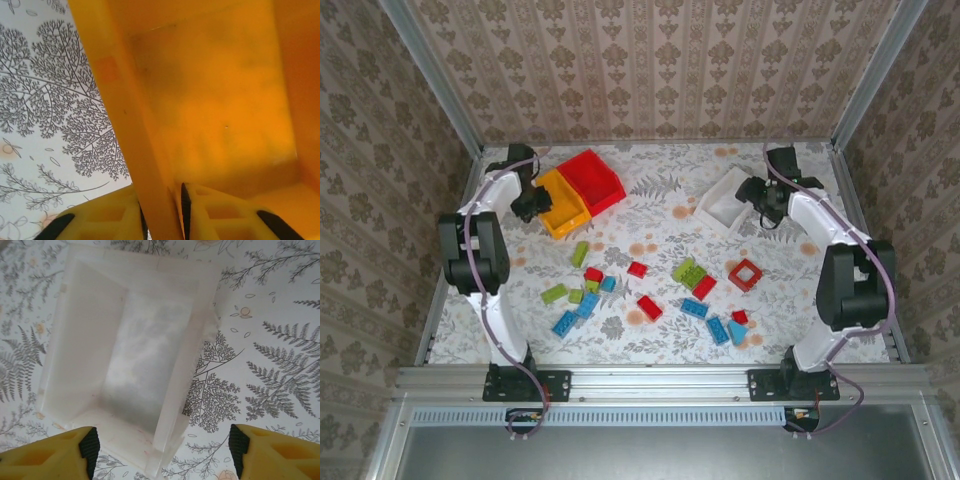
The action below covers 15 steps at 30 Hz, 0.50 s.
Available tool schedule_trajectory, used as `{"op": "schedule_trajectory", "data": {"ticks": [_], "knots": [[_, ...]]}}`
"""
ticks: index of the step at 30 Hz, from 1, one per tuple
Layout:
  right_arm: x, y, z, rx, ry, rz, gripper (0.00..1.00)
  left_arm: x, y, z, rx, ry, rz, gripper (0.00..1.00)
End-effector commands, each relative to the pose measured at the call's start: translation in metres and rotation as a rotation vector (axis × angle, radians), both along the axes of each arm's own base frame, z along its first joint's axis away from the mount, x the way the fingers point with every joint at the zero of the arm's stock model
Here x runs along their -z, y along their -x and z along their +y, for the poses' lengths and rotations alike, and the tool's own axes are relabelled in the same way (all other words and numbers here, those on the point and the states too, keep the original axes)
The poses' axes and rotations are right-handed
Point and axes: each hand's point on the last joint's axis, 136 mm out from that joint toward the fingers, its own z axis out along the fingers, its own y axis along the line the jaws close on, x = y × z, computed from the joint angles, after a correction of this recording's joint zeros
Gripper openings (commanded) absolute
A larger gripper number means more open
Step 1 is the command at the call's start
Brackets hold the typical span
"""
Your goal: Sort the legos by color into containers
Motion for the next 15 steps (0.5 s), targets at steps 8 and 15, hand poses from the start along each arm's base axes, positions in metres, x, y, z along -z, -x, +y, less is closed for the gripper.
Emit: {"op": "schedule_trajectory", "data": {"ticks": [8,15], "knots": [[0.052,-0.018,0.006,-0.082,0.098,0.133,0.44,-0.001,-0.001,-0.030,0.192,-0.111,0.001,0.01],[0.040,-0.030,0.062,-0.363,0.290,0.110,0.19,-0.011,-0.004,-0.062,0.302,-0.133,-0.026,0.00]]}}
